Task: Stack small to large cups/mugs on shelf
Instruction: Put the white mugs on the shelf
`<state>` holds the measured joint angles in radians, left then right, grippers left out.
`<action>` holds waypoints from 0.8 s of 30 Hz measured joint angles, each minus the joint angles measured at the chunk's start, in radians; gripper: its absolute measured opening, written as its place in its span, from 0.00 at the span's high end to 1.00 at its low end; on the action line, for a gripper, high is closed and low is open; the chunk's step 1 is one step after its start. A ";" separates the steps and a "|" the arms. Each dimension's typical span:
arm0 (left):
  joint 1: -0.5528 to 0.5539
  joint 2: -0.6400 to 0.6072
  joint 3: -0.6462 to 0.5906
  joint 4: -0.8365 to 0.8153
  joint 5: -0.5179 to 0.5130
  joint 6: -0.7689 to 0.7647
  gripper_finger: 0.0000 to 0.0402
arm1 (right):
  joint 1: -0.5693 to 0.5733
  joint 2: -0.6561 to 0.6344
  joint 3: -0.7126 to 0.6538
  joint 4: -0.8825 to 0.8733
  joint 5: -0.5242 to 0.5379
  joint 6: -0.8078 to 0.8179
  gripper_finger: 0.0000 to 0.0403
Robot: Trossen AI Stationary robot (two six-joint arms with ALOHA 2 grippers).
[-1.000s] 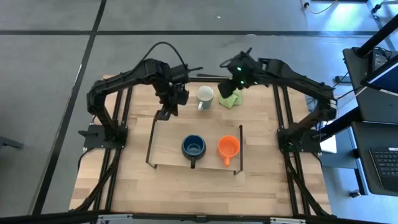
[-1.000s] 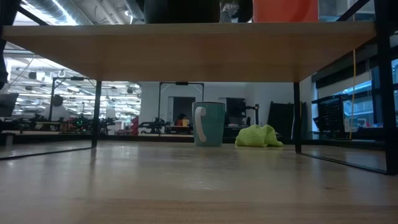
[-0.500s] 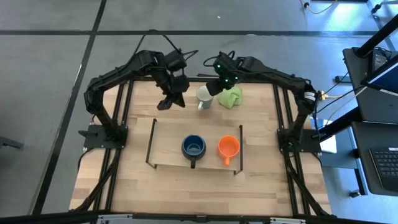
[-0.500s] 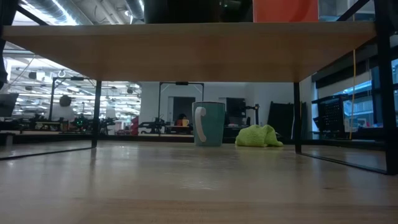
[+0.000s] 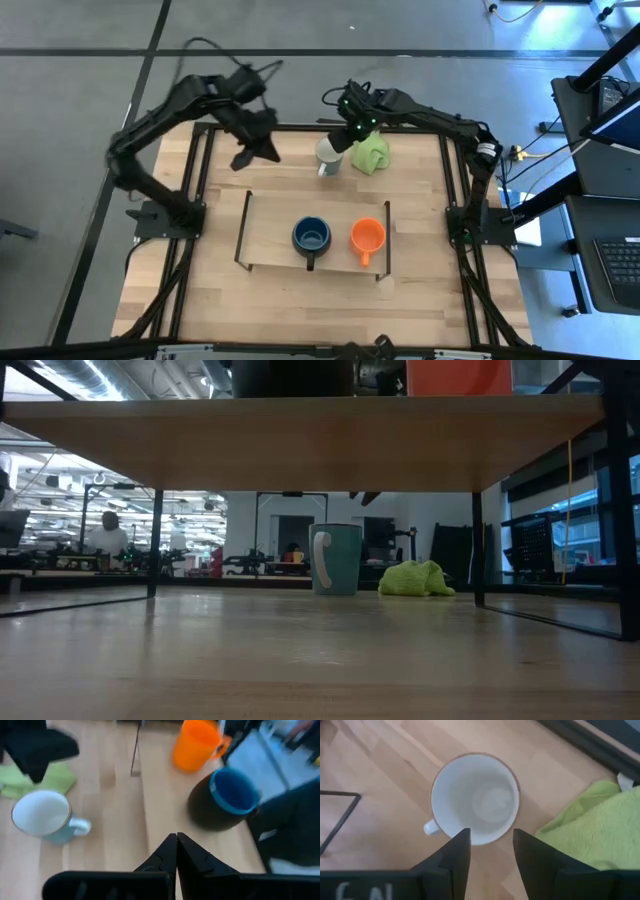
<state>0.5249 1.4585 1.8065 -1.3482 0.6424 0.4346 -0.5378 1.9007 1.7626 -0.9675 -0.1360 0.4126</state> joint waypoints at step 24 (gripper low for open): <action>0.009 -0.846 -0.686 0.455 -0.093 -0.565 1.00 | -0.074 0.137 -0.001 0.034 -0.128 0.010 0.63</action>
<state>0.5339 0.6123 1.1202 -0.8929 0.5494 -0.1309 -0.6117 2.0377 1.7618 -0.9335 -0.2640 0.4229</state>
